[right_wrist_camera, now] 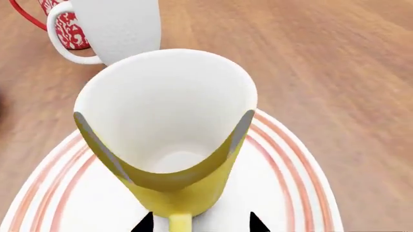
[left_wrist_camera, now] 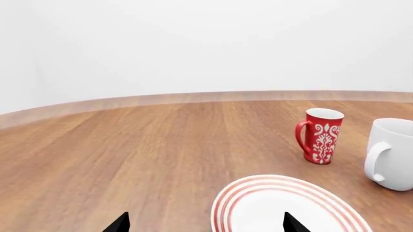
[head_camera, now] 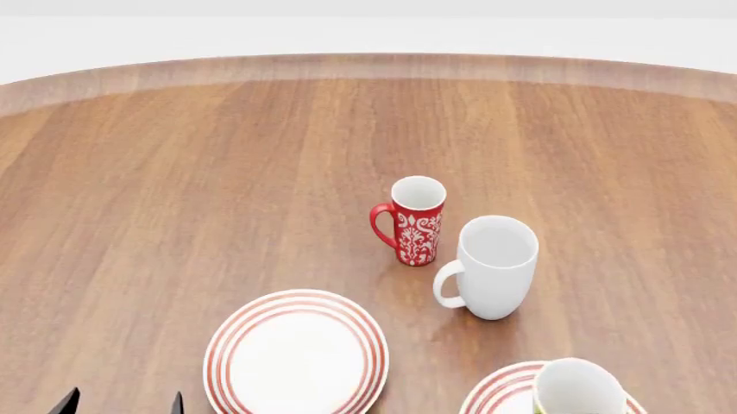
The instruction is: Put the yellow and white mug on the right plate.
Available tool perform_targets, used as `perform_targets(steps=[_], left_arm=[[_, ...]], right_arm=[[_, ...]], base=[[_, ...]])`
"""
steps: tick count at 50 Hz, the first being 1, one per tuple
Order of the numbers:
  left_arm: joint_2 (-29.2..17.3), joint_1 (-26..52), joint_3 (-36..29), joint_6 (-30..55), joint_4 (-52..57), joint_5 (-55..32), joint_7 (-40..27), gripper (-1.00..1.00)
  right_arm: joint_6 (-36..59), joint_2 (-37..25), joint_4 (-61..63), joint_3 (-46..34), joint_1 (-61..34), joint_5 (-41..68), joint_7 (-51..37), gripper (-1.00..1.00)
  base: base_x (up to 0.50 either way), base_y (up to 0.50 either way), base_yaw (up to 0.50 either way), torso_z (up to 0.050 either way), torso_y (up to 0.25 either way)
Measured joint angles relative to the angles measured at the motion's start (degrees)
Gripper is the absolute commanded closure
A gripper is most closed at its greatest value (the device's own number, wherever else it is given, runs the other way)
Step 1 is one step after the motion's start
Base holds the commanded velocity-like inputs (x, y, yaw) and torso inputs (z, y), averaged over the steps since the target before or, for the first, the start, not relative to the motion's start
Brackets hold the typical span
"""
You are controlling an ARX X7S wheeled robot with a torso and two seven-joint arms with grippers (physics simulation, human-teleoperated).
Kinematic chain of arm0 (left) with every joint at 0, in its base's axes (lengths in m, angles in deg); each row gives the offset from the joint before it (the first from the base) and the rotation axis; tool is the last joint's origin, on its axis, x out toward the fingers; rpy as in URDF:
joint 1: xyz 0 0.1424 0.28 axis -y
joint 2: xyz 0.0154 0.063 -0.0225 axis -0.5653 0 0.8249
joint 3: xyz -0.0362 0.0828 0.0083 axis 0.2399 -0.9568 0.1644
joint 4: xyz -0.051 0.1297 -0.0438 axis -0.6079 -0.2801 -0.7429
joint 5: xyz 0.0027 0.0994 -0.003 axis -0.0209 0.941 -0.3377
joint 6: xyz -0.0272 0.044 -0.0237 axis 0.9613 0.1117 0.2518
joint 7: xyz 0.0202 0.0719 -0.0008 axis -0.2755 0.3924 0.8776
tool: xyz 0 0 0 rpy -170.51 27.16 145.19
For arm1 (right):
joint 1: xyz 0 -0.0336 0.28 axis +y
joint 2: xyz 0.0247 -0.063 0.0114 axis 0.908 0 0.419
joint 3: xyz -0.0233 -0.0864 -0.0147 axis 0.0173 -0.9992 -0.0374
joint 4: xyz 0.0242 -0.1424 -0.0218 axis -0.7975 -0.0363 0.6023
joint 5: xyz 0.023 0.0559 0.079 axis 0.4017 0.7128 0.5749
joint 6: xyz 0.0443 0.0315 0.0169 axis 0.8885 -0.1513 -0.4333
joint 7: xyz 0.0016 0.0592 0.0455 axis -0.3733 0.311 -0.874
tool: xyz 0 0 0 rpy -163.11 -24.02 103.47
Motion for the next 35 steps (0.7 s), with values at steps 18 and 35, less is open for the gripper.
perform_targets(steps=[18,35], left_arm=[[-0.23,0.04,-0.37,-0.10,0.08,-0.11,-0.36,-1.00],[-0.44,0.14,-0.73,-0.16,0.11,-0.27,-0.61,-1.00]], right_arm=[[0.33,-0.16,0.83,-0.21,0.32,-0.06,-0.47,-1.00],[4.06,-1.73,12.20,-0.65,4.08,0.79,-2.45,-1.00]], base=[[0.00,0.00,0.00,0.000,0.000],[0.00,0.00,0.00,0.000,0.000]])
